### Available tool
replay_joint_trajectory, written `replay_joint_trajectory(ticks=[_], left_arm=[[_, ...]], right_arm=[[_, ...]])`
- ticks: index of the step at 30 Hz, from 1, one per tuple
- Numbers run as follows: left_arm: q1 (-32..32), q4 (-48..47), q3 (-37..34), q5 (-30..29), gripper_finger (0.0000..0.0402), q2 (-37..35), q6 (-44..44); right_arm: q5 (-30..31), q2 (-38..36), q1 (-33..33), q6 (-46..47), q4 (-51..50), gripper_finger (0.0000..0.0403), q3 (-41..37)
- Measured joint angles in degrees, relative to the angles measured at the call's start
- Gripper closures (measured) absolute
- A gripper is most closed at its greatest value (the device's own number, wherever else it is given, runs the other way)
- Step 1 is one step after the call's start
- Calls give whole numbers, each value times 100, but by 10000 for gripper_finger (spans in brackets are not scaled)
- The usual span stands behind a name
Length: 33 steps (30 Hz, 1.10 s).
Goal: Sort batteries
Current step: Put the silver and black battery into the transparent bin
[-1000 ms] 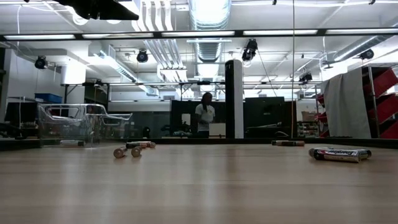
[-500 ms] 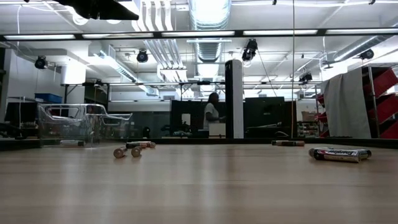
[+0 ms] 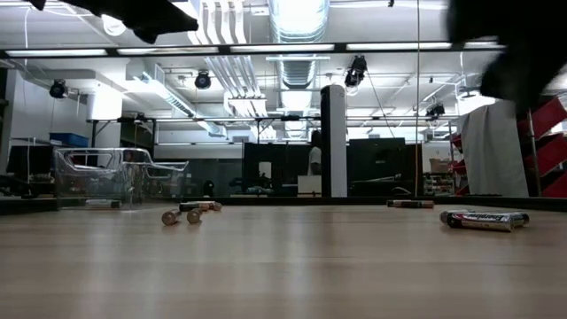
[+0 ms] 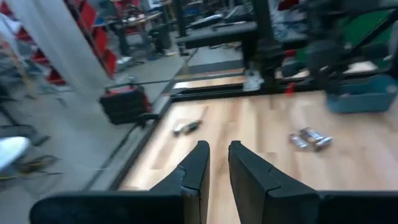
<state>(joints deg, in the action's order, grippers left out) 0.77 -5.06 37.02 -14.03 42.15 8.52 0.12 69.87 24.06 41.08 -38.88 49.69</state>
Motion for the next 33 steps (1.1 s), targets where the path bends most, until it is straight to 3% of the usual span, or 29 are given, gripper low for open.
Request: replay_joint_trajectory(ticks=[6, 11, 18, 33], left_arm=[[-2, 634, -426, 8, 361, 0, -607], [-2, 854, -638, 8, 361, 0, -1148], [-2, 877, -641, -34, 361, 0, -1383], [-2, 894, -593, -43, 361, -2, -1376]], right_arm=[[7, -2, -1235, -3531, 1534, 372, 0], [-7, -2, -1900, -4833, 2039, 372, 0], [-15, -2, -2383, -5234, 2084, 372, -69], [-35, -2, -2423, -5309, 2079, 372, -96]])
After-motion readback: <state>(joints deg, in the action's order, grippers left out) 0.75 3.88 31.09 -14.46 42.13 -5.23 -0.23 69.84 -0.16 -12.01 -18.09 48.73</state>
